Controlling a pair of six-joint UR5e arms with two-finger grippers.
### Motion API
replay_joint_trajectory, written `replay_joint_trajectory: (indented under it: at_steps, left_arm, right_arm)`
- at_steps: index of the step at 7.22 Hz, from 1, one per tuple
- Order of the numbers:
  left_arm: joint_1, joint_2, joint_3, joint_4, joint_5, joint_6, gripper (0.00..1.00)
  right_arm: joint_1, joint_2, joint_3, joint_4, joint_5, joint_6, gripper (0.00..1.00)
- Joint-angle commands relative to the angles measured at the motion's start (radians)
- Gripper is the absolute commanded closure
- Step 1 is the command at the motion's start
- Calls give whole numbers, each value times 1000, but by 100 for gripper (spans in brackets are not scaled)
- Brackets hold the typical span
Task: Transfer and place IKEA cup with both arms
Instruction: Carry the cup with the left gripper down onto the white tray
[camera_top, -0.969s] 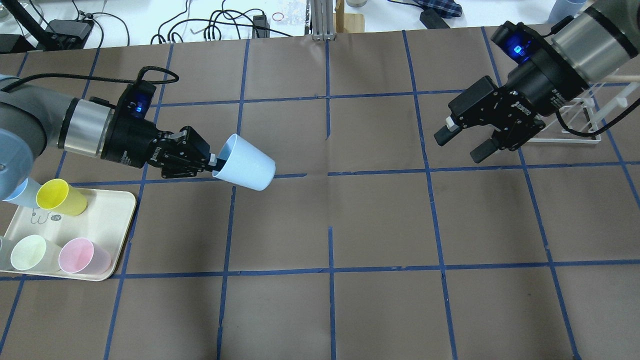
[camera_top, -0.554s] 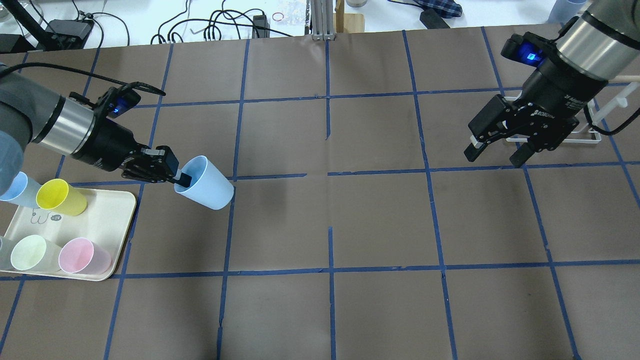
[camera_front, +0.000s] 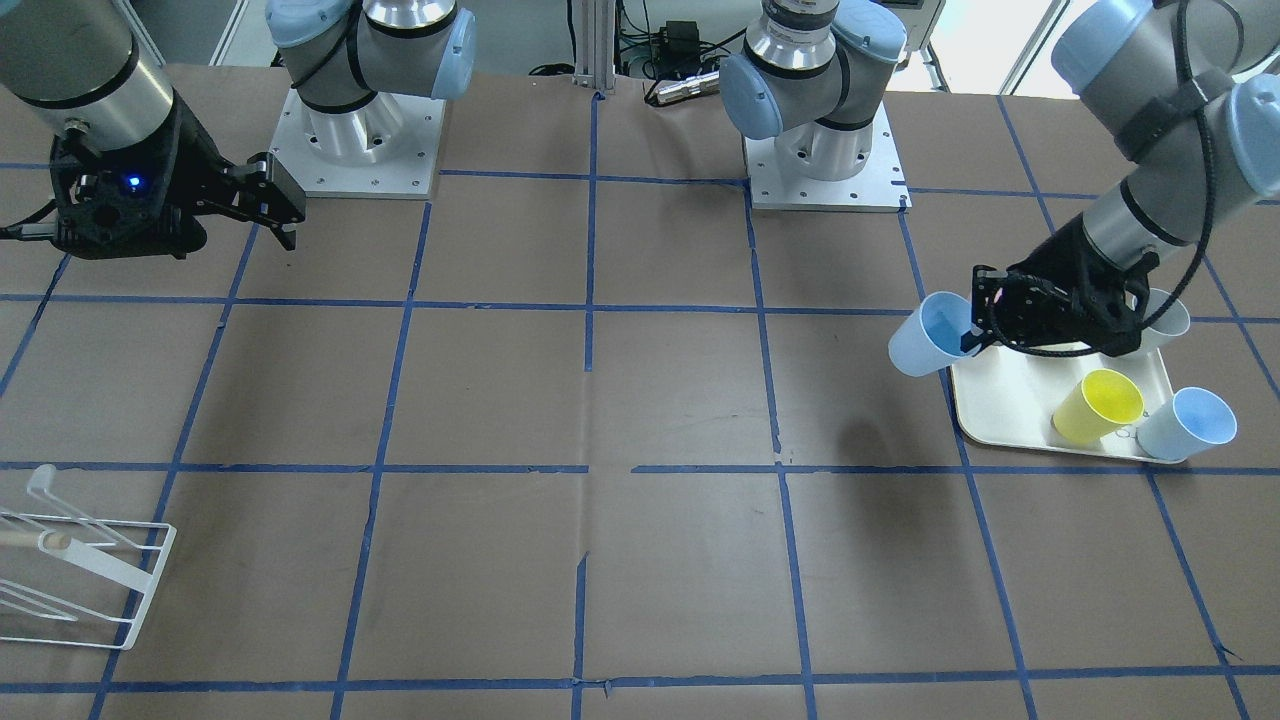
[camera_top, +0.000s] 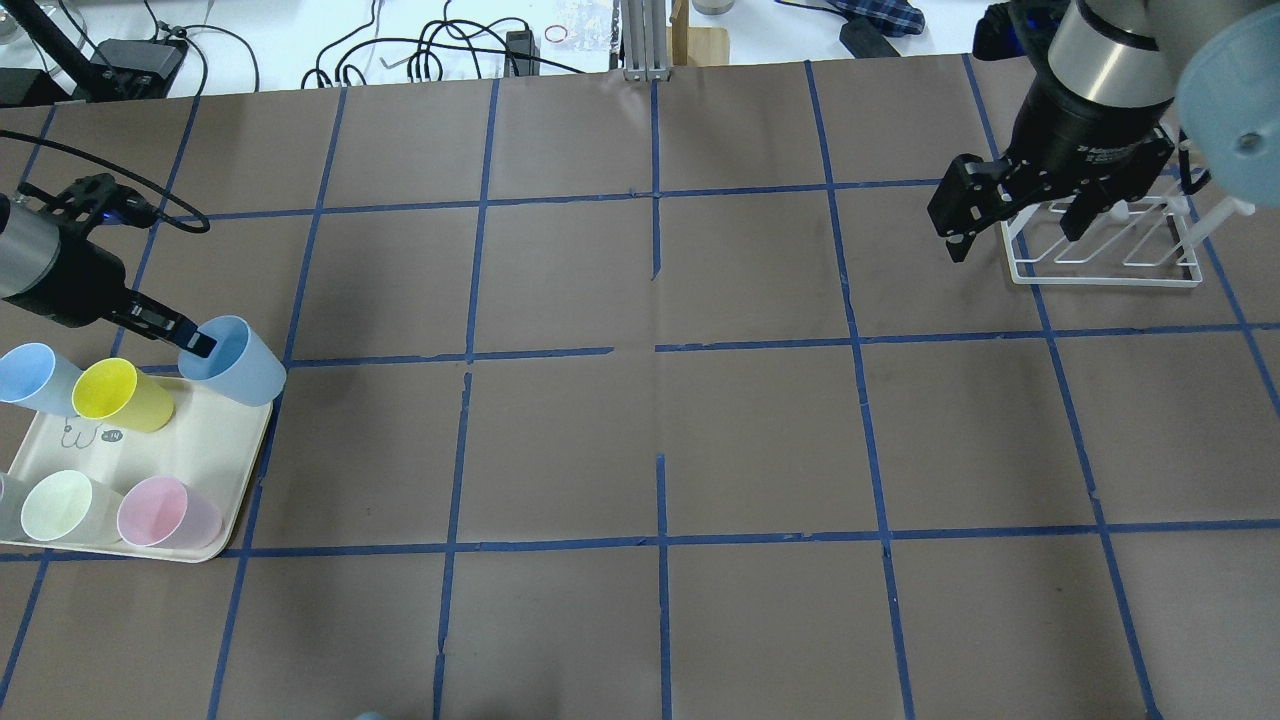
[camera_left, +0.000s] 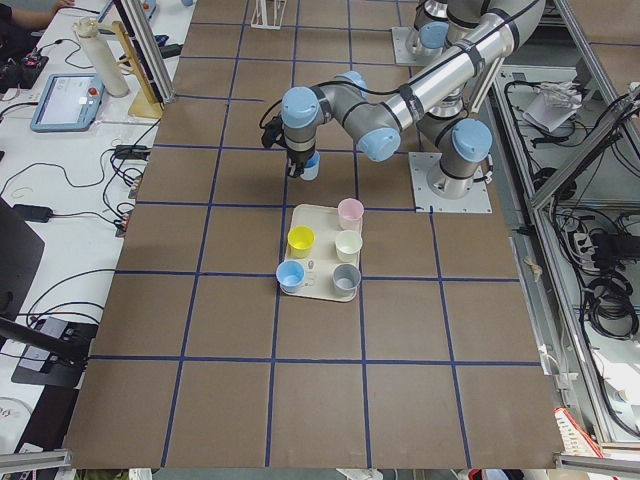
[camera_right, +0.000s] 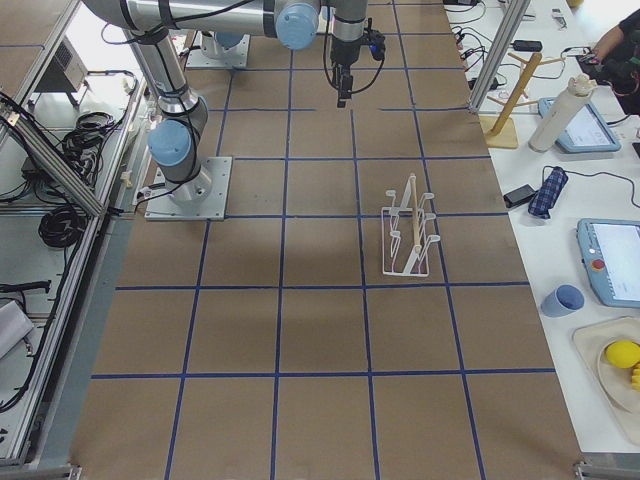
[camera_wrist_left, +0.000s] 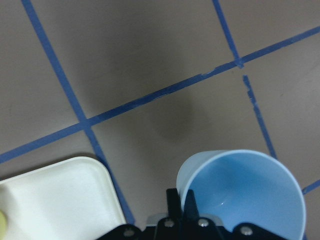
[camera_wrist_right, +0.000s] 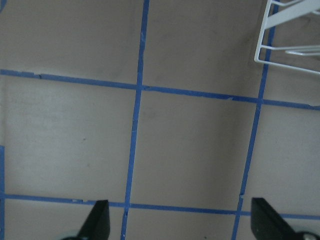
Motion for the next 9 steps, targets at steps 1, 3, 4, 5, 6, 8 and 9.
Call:
replay_joint_trajectory:
  at_steps: [1,3,4,5,6,8,9]
  left_arm:
    - [21,-108,57,55,45,162,100]
    - [33,-132,16,114,73,196,100]
    - [39,-145,13,143,75,217,100]
    - [42,-154,10,146,72,228,100]
    - [44,-160,-9,163,72,228,100]
    - [48,-159,-27,198,76,228,100]
    - [48,-157,-44,198,75,228,100]
  right_arm:
    - [40,-3,-1,-136,8,43,0]
    - [42,-26,-1,-121,33,168,0]
    - [44,-26,0,-120,90,217,0]
    - [47,-27,0,-104,93,216,0]
    - [57,-27,-1,-98,95,216,0]
    - [67,-23,3,-77,95,216,0]
    - [67,-30,-1,-58,95,216,0]
